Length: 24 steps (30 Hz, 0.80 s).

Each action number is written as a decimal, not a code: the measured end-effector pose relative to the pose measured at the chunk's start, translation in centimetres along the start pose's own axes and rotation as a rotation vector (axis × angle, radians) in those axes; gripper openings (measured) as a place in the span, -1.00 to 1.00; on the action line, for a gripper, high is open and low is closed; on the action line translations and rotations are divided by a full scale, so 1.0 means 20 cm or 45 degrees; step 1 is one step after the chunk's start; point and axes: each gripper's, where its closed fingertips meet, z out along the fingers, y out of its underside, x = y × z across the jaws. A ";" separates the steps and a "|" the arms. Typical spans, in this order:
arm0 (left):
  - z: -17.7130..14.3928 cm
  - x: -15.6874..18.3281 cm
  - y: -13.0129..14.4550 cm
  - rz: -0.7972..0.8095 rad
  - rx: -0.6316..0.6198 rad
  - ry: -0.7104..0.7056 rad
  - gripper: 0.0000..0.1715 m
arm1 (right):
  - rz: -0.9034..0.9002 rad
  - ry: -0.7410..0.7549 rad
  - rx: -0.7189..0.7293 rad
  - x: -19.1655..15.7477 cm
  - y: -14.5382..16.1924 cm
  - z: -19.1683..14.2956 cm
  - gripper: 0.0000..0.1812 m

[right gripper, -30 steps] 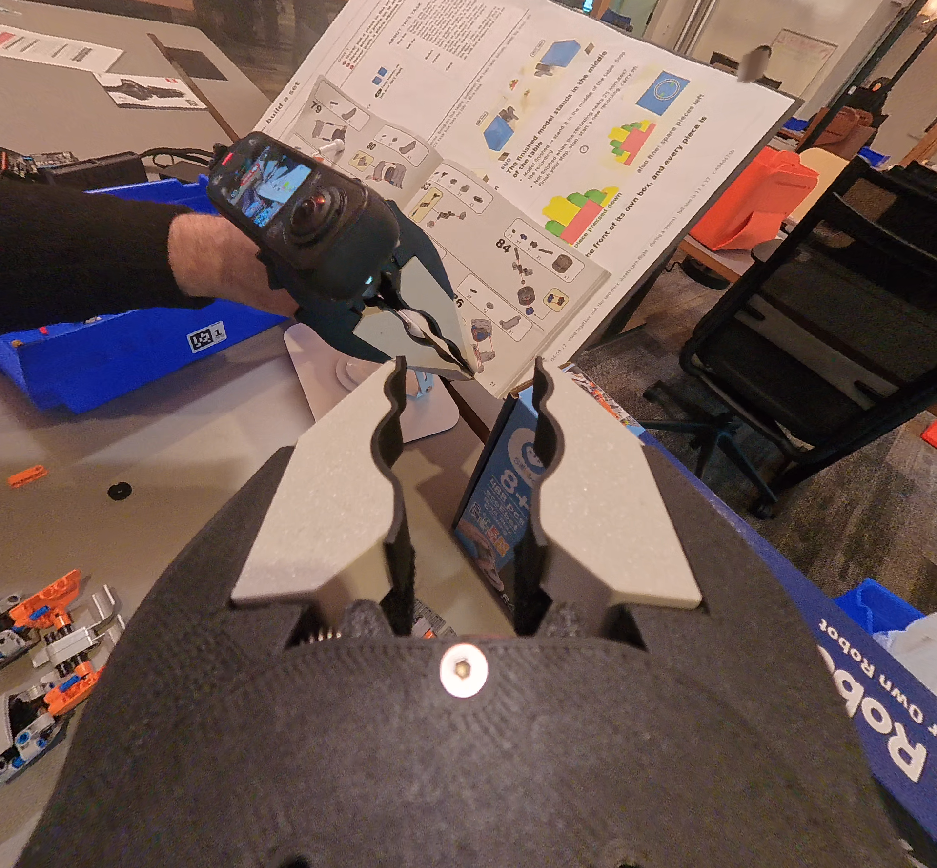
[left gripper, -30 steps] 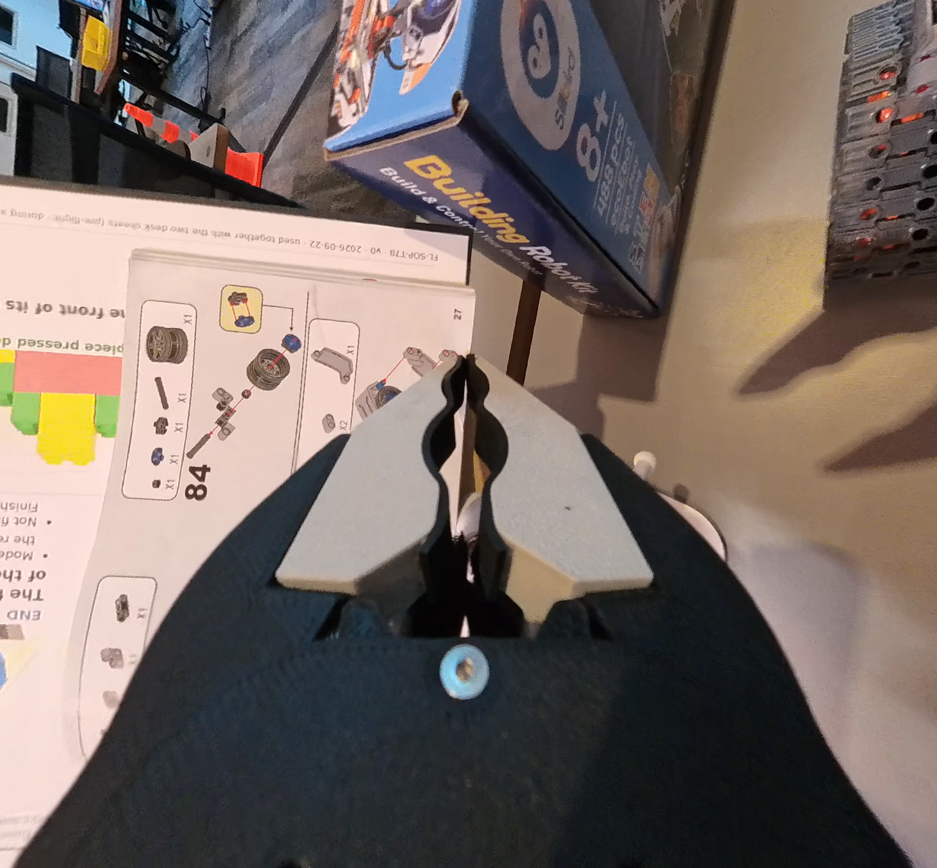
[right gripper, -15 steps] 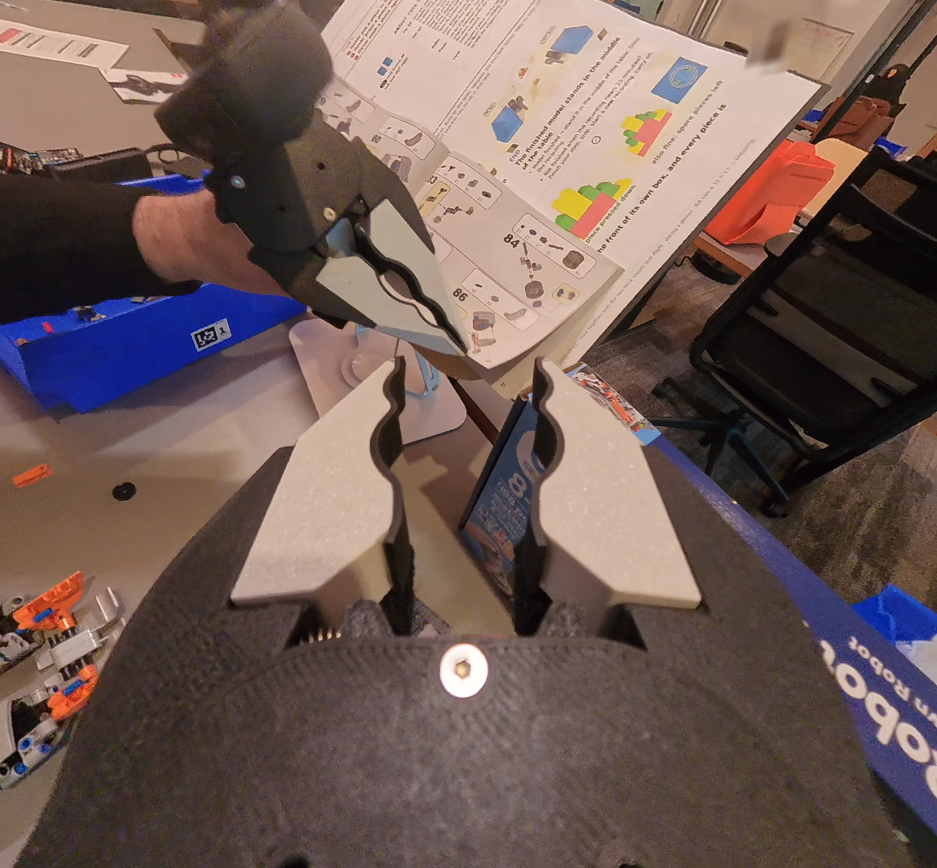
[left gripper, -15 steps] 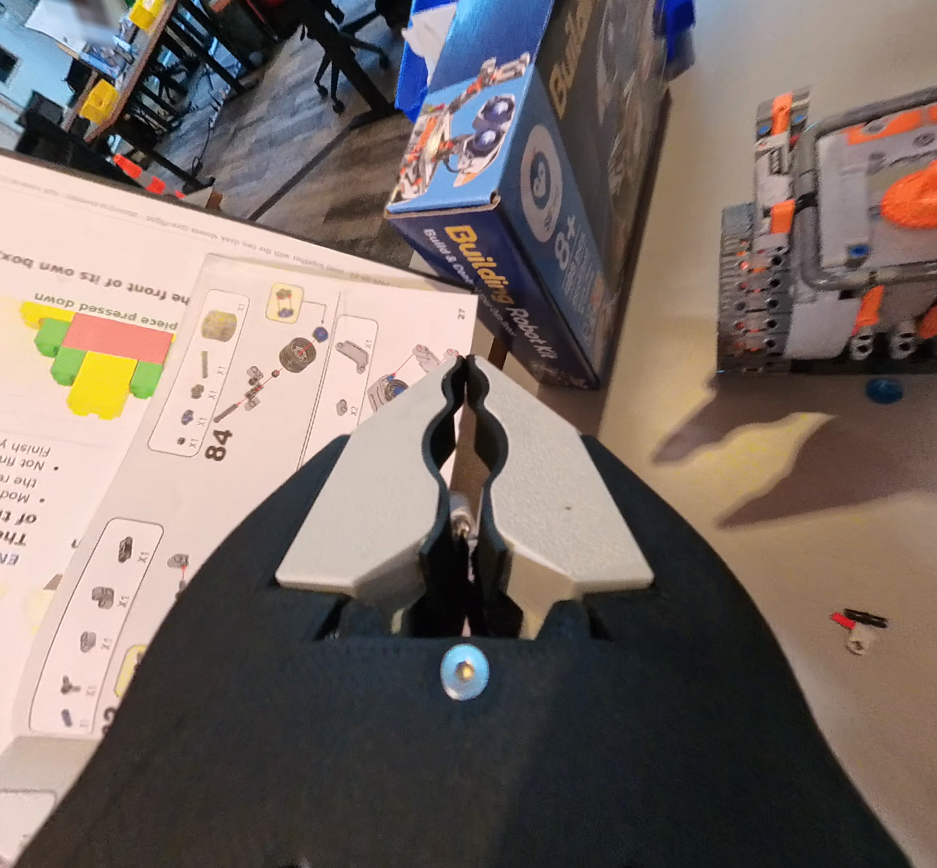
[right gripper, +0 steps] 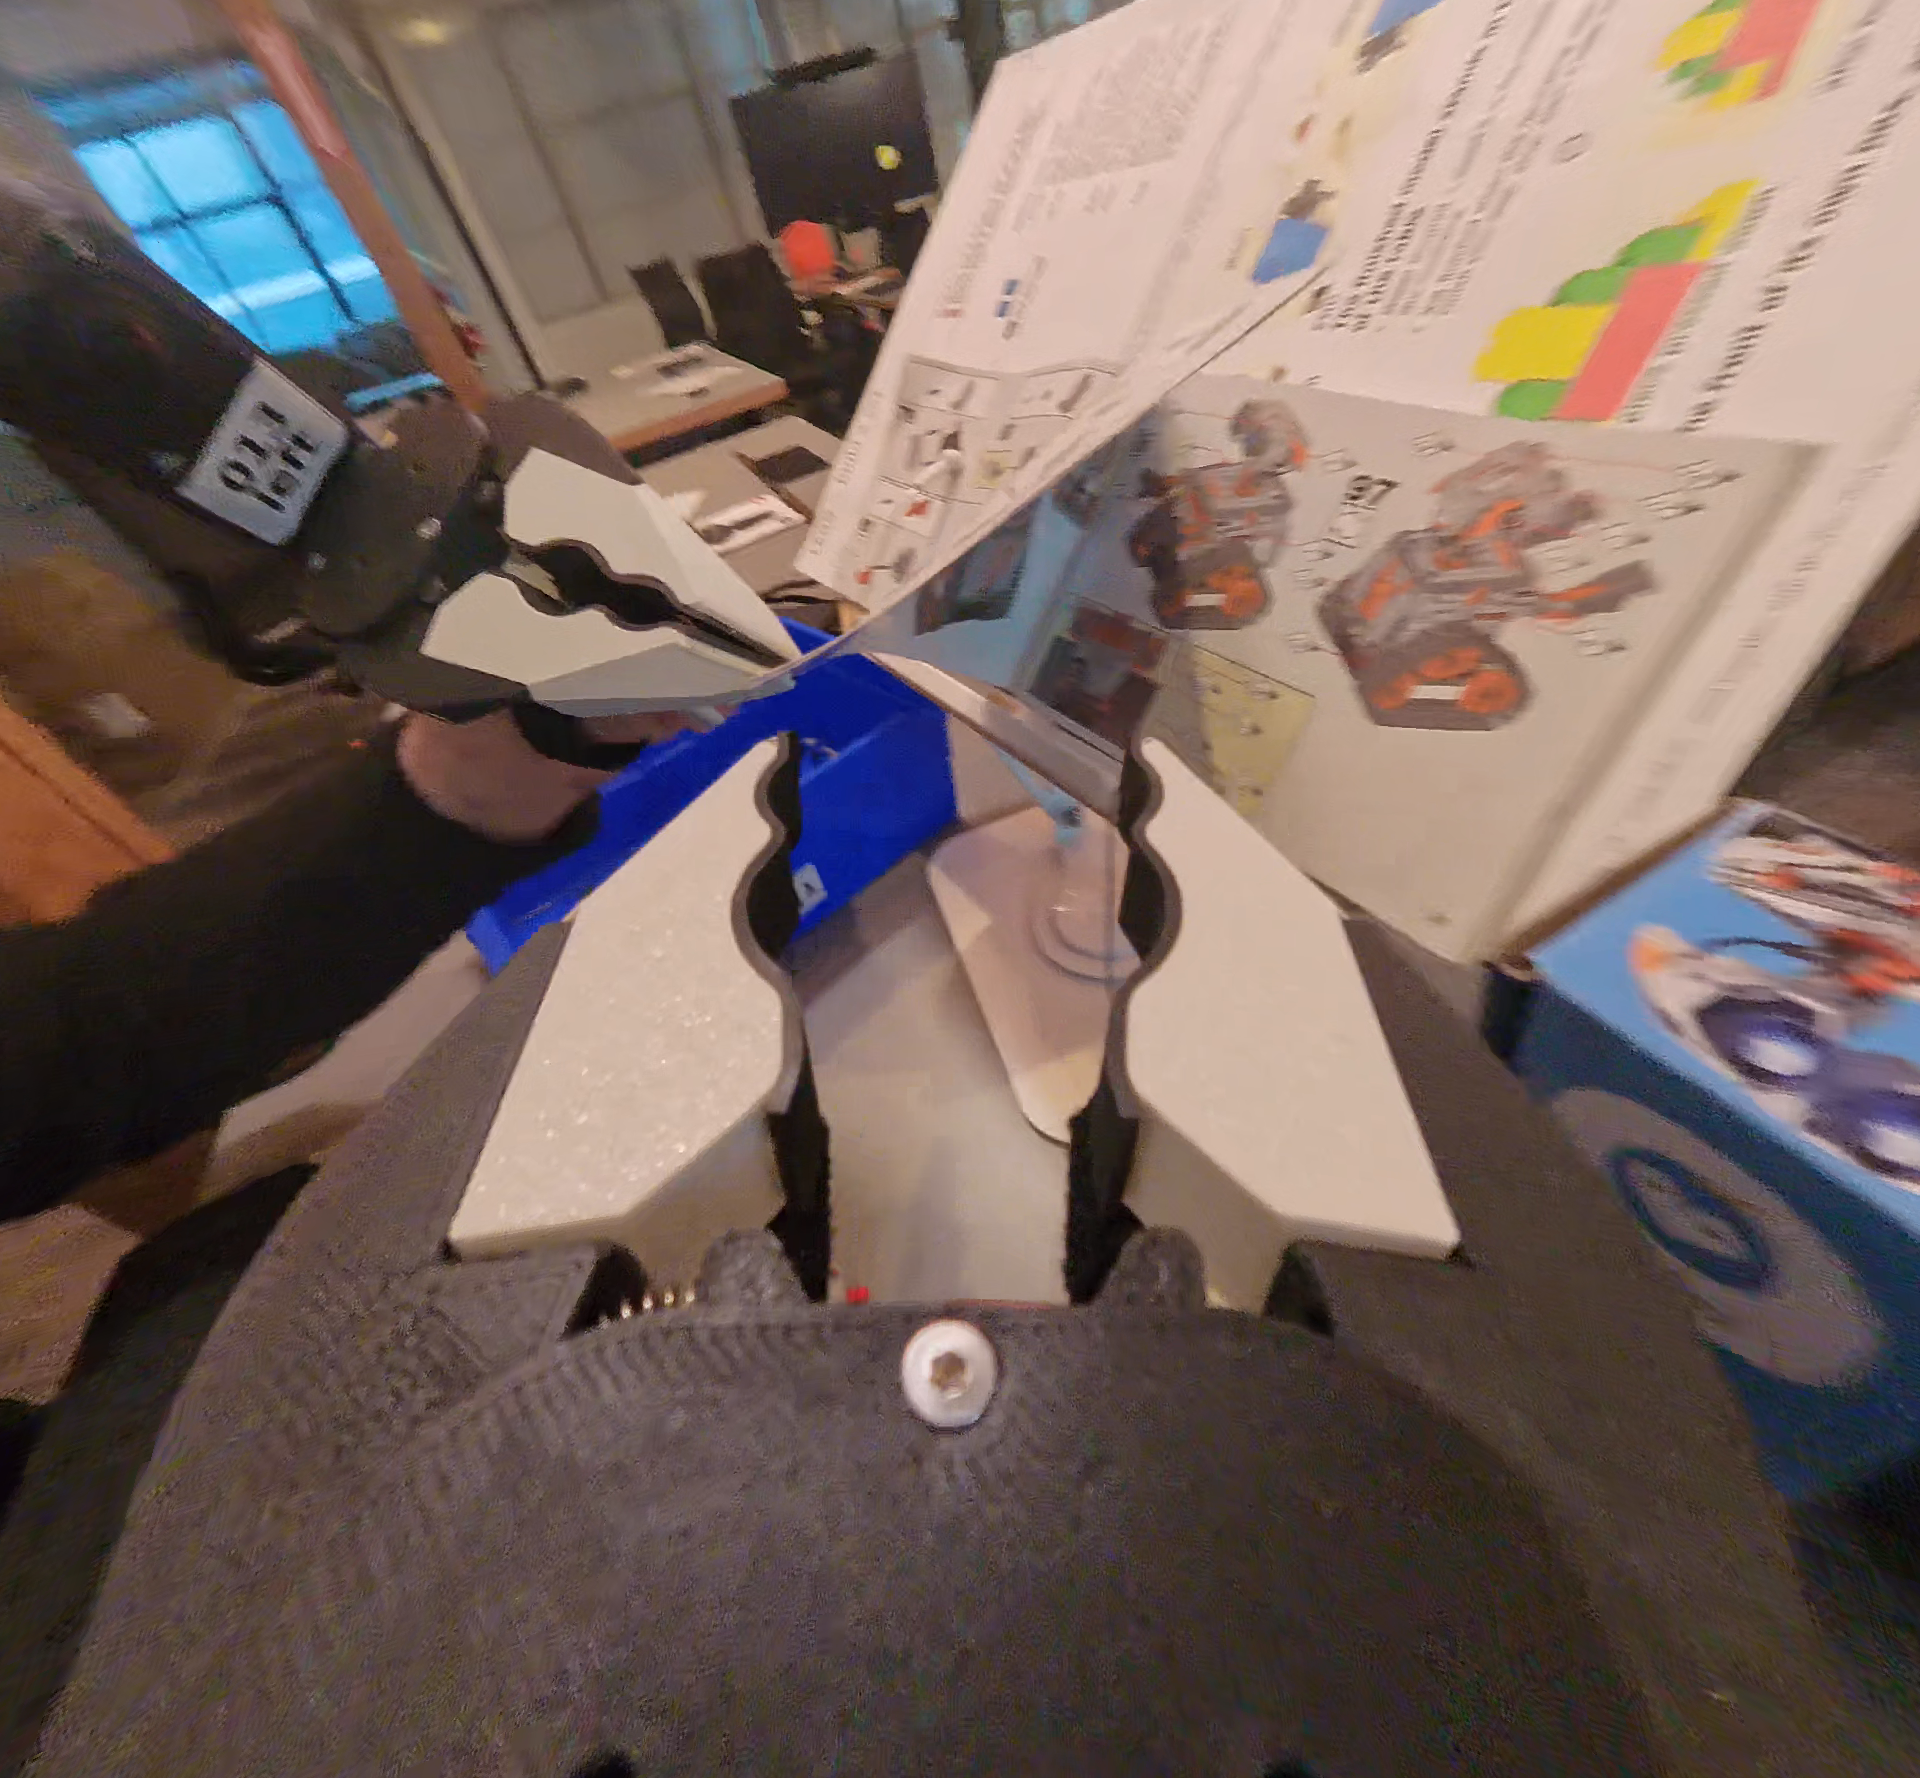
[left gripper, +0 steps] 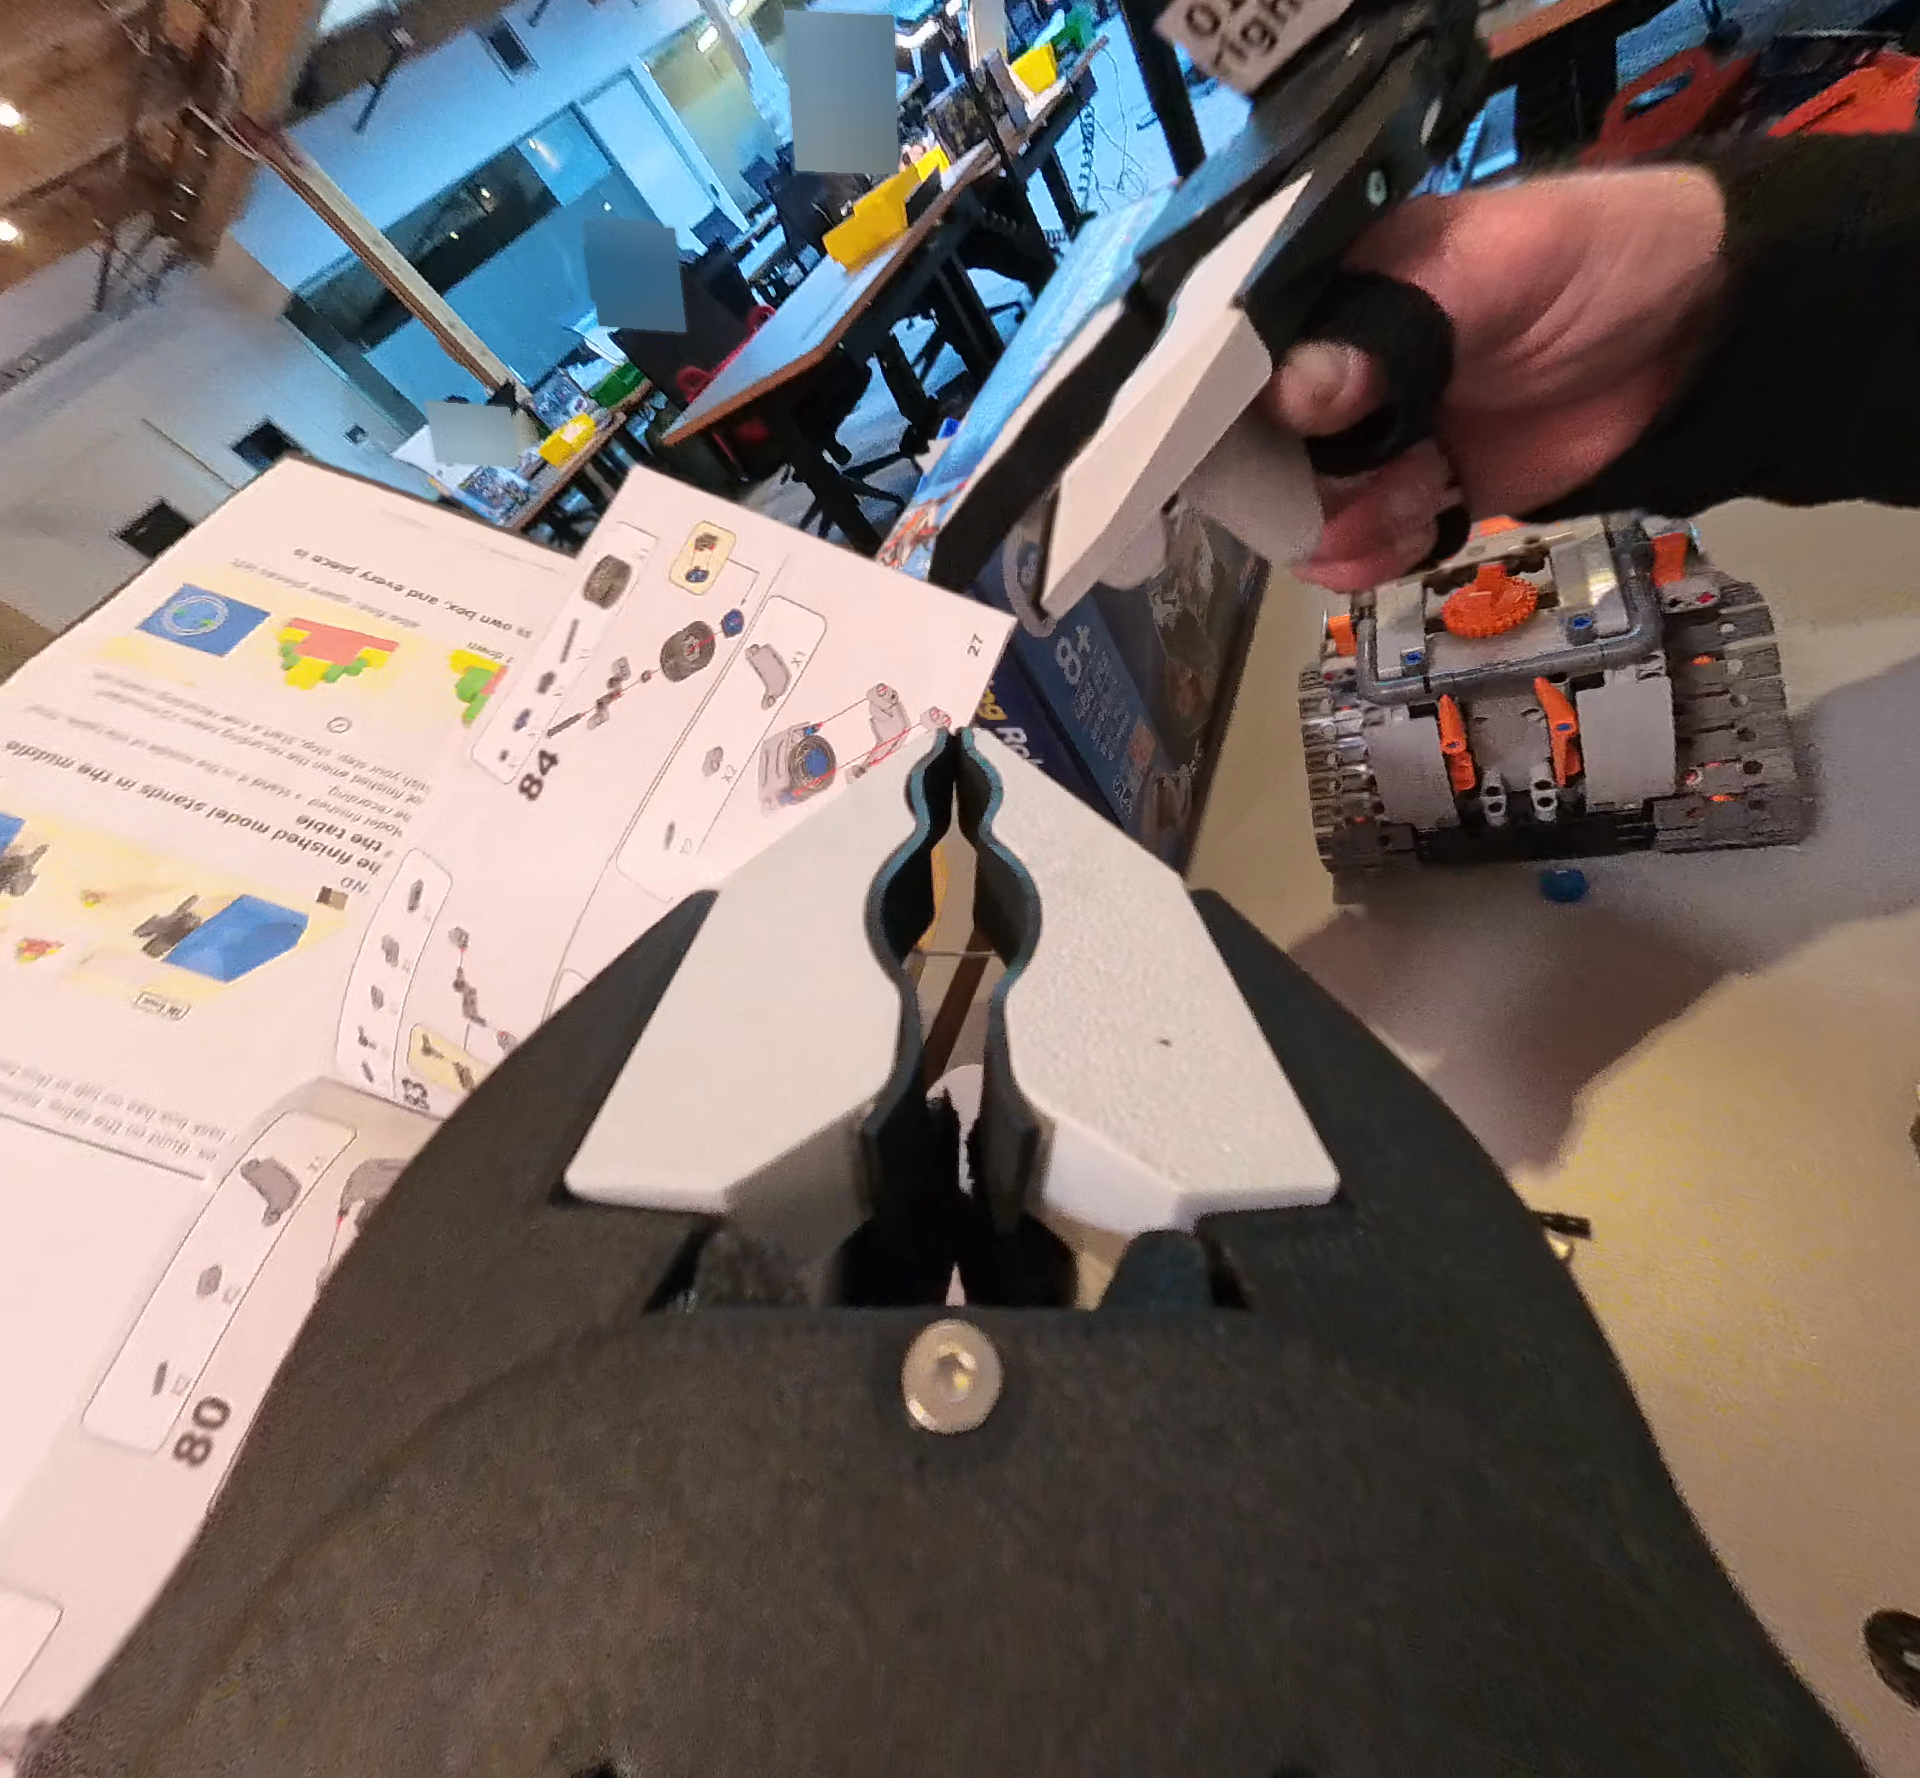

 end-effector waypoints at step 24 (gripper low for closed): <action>-0.05 0.00 0.03 0.055 0.110 -0.114 -1.00 | 0.170 -0.376 0.186 -0.16 -0.02 0.09 -0.81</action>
